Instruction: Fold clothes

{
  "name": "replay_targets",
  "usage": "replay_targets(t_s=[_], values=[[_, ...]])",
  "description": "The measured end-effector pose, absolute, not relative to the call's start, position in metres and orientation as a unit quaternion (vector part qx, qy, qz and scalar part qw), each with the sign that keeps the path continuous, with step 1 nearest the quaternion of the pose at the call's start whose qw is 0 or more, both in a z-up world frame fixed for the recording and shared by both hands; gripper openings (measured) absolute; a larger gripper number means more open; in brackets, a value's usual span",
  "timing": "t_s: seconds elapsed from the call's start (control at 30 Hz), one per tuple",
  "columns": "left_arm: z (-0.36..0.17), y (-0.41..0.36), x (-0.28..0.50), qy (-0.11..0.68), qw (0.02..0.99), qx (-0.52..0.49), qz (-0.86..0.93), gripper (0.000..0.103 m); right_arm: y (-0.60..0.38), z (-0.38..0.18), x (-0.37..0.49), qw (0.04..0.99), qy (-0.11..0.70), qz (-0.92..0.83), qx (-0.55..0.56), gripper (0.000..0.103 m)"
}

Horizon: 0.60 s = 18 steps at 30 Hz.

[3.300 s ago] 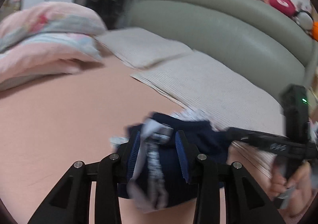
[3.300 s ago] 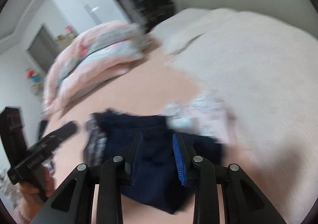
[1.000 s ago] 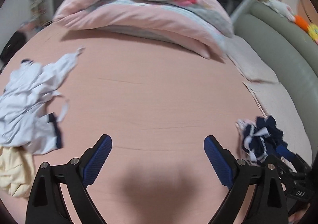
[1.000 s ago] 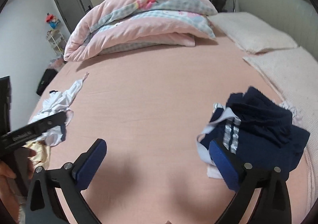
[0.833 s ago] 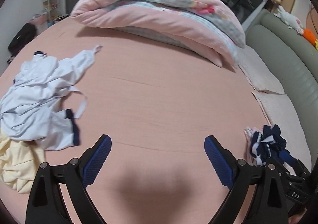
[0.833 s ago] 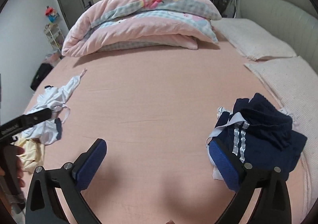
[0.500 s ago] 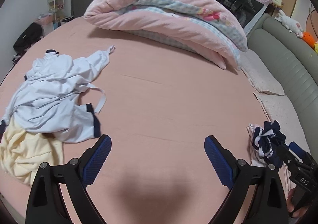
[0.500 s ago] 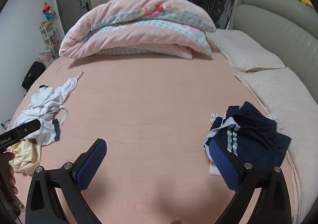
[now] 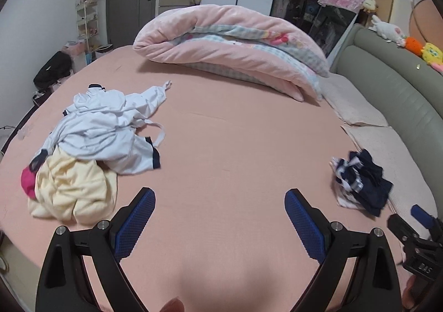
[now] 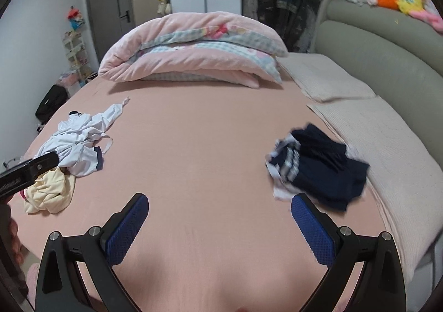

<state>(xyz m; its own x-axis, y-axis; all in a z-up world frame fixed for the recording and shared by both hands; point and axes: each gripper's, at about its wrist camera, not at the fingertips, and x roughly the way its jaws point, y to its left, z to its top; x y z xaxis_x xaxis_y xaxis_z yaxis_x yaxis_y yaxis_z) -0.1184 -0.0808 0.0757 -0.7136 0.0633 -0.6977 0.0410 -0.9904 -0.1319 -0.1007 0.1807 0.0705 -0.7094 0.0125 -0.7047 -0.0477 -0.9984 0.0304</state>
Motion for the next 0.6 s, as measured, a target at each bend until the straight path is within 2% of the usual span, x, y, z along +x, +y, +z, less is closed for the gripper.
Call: replay_targets(t_s=[0.27, 0.6], values=[[0.068, -0.064, -0.045, -0.058, -0.024, -0.379, 0.923, 0.095, 0.178, 0.062, -0.036, 0.02, 0.017, 0.926, -0.377, 0.103], [0.056, -0.035, 0.011, -0.035, -0.012, -0.399, 0.916, 0.095, 0.171, 0.053, 0.028, 0.002, 0.011, 0.929, -0.371, 0.103]])
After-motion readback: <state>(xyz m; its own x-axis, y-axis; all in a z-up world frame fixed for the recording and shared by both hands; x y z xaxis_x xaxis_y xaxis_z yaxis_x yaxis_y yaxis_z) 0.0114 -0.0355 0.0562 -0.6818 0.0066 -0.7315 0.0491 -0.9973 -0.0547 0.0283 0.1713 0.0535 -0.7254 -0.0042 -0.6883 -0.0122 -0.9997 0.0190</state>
